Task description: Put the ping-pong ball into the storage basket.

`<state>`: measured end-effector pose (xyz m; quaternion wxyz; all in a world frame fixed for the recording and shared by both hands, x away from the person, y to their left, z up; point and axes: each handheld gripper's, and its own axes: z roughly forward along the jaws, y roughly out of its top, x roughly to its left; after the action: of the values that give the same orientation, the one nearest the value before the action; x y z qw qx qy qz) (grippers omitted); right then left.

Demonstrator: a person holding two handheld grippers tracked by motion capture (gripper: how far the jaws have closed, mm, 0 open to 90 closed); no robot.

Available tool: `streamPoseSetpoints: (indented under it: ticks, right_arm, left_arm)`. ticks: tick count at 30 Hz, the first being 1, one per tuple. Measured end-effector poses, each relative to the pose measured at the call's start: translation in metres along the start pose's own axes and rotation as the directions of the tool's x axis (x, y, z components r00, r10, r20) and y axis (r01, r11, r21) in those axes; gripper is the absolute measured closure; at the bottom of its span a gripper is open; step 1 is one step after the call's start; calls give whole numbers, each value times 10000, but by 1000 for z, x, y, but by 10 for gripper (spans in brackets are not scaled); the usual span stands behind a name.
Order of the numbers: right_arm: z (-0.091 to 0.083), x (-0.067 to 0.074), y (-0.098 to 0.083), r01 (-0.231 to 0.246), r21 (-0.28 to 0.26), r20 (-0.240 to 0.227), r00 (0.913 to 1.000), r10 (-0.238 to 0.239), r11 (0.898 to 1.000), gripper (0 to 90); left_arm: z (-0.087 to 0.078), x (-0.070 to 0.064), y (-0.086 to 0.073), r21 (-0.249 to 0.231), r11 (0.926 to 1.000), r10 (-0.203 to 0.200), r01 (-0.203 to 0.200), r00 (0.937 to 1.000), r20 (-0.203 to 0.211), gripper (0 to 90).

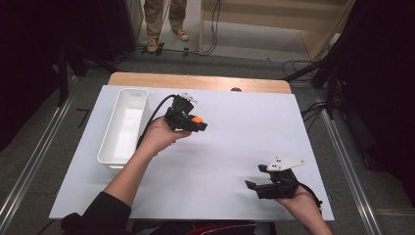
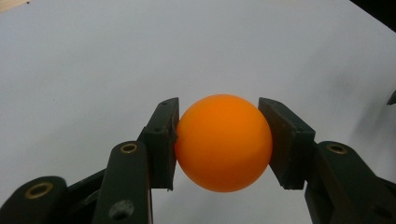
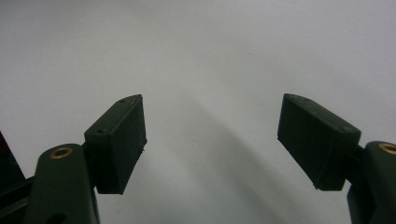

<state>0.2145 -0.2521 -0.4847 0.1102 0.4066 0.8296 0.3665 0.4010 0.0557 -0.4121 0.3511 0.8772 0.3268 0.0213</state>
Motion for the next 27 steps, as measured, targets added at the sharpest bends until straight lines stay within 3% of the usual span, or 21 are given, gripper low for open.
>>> streamPoseSetpoints:
  ticks: [17,27]
  right_arm:
    - [-1,1,0,29,1,4,10000,-29,10000,220]
    - [-1,1,0,41,2,9,10000,-41,10000,220]
  left_arm:
    - [-12,9,-2,12,10000,-27,27,9999,-154,499]
    - [-23,17,-2,-198,9993,-332,329,9994,-139,498]
